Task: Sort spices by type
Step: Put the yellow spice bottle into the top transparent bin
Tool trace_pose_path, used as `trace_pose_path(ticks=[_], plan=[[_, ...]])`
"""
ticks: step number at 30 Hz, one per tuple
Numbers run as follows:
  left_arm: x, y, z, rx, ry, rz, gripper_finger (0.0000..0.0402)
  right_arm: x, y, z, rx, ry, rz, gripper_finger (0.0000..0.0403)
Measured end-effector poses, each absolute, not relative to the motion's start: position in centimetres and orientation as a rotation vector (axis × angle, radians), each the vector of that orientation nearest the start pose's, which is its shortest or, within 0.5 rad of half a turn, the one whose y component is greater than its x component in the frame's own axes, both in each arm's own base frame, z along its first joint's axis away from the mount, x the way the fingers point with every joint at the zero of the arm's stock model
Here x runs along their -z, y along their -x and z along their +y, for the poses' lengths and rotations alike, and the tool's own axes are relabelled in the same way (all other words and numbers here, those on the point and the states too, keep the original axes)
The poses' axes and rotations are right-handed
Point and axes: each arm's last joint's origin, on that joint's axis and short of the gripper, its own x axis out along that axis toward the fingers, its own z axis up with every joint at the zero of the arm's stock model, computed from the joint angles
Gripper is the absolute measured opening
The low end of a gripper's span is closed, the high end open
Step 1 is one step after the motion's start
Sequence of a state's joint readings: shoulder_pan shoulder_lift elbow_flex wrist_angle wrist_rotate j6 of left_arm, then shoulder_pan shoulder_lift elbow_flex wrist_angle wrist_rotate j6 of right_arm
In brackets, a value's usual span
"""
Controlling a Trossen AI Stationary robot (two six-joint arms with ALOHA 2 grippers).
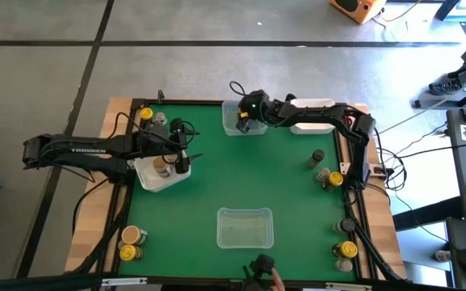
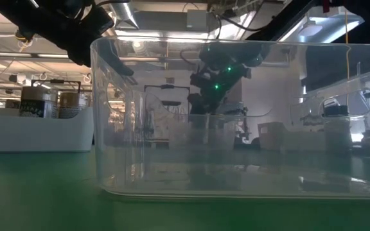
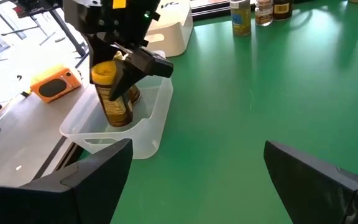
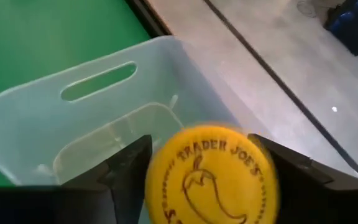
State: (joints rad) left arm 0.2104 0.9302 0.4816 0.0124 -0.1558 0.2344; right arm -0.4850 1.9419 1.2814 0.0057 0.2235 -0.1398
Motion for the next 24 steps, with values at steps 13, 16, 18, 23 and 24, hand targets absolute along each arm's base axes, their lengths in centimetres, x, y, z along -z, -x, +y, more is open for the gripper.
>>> trace_pose_path(ticks=[13, 16, 18, 23, 24], plan=[[-22.2, -19.1, 4.5, -0.307, -0.218, 0.479, 0.0363, -22.0, -36.4, -19.9, 0.654, 0.043, 0.617, 0.0309], [-22.2, -19.1, 4.5, -0.306, -0.219, 0.479, 0.0363, -22.8, -36.2, -19.8, 0.659, 0.045, 0.596, 0.0328], [-22.2, -19.1, 4.5, -0.306, -0.221, 0.480, 0.0363, -23.4, -36.0, -19.7, 0.660, 0.046, 0.587, 0.0340], [-22.0, -19.0, 4.5, -0.308, -0.222, 0.508, 0.0363, -26.9, -35.5, -17.4, 0.612, 0.081, 0.511, 0.0350], [-21.8, -18.9, 4.6, -0.323, -0.222, 0.527, 0.0363, -27.7, -35.3, -16.6, 0.595, 0.094, 0.501, 0.0351]])
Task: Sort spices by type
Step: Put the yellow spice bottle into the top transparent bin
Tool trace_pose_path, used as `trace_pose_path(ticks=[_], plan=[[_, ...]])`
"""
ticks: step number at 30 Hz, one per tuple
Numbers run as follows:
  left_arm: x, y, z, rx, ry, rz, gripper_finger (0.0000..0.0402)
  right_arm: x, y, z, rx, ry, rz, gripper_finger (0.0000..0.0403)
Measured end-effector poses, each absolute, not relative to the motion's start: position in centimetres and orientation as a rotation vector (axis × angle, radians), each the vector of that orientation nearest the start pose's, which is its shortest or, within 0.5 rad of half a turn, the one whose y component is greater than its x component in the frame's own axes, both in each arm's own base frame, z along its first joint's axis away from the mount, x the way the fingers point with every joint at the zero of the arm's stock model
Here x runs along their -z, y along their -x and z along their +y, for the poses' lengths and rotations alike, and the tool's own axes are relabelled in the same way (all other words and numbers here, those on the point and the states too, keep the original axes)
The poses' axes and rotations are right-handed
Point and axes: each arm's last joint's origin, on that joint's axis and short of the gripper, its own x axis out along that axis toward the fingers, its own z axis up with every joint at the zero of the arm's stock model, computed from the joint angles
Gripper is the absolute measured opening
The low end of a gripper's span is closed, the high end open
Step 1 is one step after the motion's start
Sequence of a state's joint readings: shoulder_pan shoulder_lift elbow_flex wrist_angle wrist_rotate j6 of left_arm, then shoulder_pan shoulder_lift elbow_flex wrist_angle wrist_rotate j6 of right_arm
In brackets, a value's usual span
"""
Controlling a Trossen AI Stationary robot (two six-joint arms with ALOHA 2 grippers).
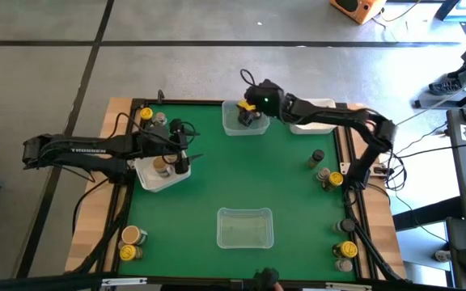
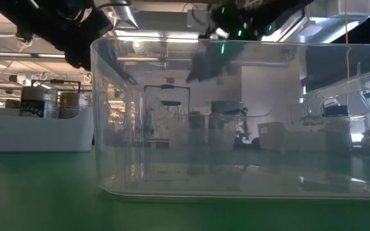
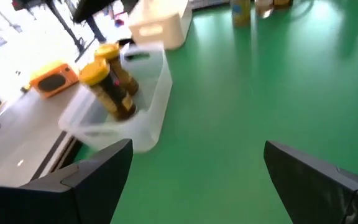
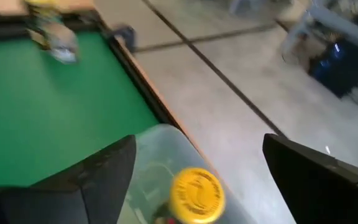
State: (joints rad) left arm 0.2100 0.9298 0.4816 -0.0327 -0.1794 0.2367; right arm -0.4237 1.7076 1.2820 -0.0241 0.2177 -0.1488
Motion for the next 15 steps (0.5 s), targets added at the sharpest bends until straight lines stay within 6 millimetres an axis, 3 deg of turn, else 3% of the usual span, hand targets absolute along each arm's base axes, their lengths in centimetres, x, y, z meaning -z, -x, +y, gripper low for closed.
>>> trace_pose_path(ticks=[3, 8, 12, 15], plan=[[-22.0, -18.6, 4.8, -0.435, -0.220, 0.588, 0.0363, -29.5, -35.0, -14.4, 0.540, 0.134, 0.487, 0.0351], [-24.6, -18.4, 5.3, -0.628, -0.174, 0.648, 0.0363, -31.0, -34.7, -11.6, 0.502, 0.196, 0.482, 0.0351], [-27.4, -17.9, 6.2, -0.788, -0.078, 0.624, 0.0363, -31.1, -34.8, -10.9, 0.520, 0.285, 0.507, 0.0351], [-29.0, -17.4, 7.0, -0.878, -0.017, 0.652, 0.0363, -31.2, -34.5, -11.6, 0.592, 0.344, 0.538, 0.0351]])
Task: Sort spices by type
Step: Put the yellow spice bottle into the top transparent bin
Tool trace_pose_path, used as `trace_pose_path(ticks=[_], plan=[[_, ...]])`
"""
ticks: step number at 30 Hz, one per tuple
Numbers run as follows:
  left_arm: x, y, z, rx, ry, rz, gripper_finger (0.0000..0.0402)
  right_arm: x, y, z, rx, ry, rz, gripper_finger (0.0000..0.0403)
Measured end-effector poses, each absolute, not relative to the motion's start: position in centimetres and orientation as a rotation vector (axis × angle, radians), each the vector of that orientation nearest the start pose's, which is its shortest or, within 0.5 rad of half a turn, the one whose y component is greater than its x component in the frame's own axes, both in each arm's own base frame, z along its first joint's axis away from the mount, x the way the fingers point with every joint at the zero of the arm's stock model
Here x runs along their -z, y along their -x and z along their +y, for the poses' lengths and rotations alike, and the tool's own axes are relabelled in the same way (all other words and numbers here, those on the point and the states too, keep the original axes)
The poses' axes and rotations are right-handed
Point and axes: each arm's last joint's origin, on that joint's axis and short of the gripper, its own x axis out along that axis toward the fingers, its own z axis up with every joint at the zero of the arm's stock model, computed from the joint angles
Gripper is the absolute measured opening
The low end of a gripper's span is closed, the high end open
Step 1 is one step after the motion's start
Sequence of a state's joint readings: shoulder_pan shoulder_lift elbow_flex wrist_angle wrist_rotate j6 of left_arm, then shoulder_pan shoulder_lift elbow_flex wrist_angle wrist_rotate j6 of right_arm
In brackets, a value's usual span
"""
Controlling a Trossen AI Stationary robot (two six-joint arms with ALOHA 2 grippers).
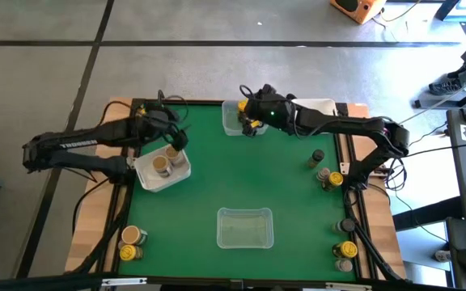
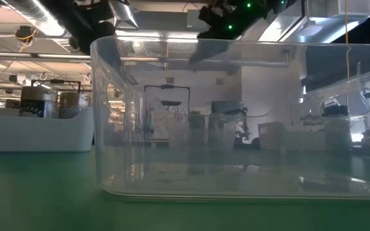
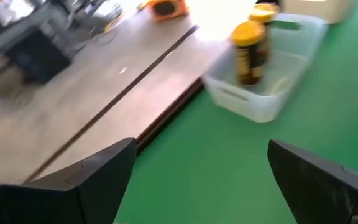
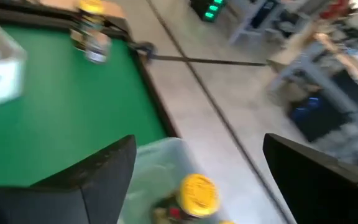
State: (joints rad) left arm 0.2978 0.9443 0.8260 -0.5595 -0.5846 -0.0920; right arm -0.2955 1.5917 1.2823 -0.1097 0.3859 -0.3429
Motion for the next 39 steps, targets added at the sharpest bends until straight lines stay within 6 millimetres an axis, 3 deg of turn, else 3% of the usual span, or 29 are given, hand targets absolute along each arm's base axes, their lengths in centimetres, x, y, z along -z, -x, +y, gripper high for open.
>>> trace_pose_path(ticks=[5, 11, 23, 39], plan=[[-30.9, -17.1, 8.8, -0.996, 0.042, 0.817, 0.0363, -31.1, -33.9, -13.1, 0.650, 0.344, 0.564, 0.0351], [-31.2, -16.8, 12.0, -1.134, 0.103, 1.079, 0.0363, -30.4, -33.2, -13.9, 0.675, 0.316, 0.643, 0.0351], [-28.0, -14.7, 17.3, -1.327, 0.294, 1.387, 0.0363, -29.7, -32.8, -13.4, 0.670, 0.266, 0.716, 0.0351], [-24.2, -14.6, 20.3, -1.246, 0.398, 1.580, 0.0363, -29.0, -32.6, -13.1, 0.620, 0.203, 0.765, 0.0351]])
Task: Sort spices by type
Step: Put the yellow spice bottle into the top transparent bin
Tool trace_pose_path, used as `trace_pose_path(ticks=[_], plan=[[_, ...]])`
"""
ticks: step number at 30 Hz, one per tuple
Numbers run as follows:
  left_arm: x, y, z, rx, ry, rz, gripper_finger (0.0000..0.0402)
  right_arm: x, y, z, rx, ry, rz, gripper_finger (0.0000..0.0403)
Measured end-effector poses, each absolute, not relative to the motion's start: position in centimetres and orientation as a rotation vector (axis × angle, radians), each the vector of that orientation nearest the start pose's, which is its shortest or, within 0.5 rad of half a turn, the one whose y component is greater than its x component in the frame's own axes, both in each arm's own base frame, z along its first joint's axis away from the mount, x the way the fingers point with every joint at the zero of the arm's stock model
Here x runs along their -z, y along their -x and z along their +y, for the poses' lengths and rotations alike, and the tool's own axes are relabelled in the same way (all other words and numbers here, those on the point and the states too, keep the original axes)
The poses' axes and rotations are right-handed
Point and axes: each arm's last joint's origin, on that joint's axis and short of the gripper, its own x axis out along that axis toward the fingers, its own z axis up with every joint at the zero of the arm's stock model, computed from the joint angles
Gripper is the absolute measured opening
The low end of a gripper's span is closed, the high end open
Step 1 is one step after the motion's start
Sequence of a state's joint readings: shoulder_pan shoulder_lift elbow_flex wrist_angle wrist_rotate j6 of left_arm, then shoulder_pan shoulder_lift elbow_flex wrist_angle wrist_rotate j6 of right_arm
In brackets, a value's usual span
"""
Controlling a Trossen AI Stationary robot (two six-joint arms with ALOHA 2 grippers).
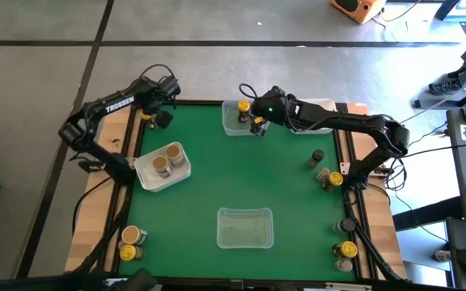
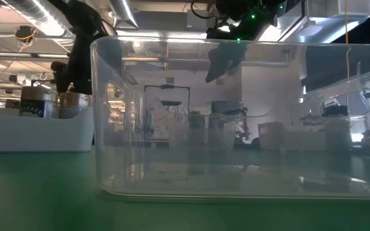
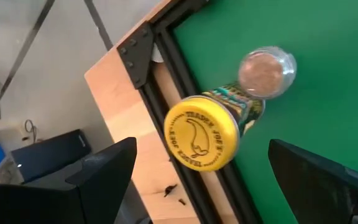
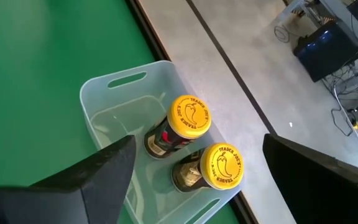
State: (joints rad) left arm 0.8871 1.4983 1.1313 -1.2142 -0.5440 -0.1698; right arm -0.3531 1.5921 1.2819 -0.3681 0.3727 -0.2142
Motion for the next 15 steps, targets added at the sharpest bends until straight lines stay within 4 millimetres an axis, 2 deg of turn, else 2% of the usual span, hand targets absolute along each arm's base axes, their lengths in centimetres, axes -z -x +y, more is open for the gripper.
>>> trace_pose_path(ticks=[4, 15], plan=[[-23.7, -14.8, 20.5, -1.230, 0.421, 1.591, 0.0363, -29.1, -32.6, -13.1, 0.621, 0.204, 0.762, 0.0351], [-22.2, -15.3, 21.2, -1.323, 0.419, 1.637, 0.0363, -29.1, -32.6, -13.1, 0.600, 0.196, 0.756, 0.0351]])
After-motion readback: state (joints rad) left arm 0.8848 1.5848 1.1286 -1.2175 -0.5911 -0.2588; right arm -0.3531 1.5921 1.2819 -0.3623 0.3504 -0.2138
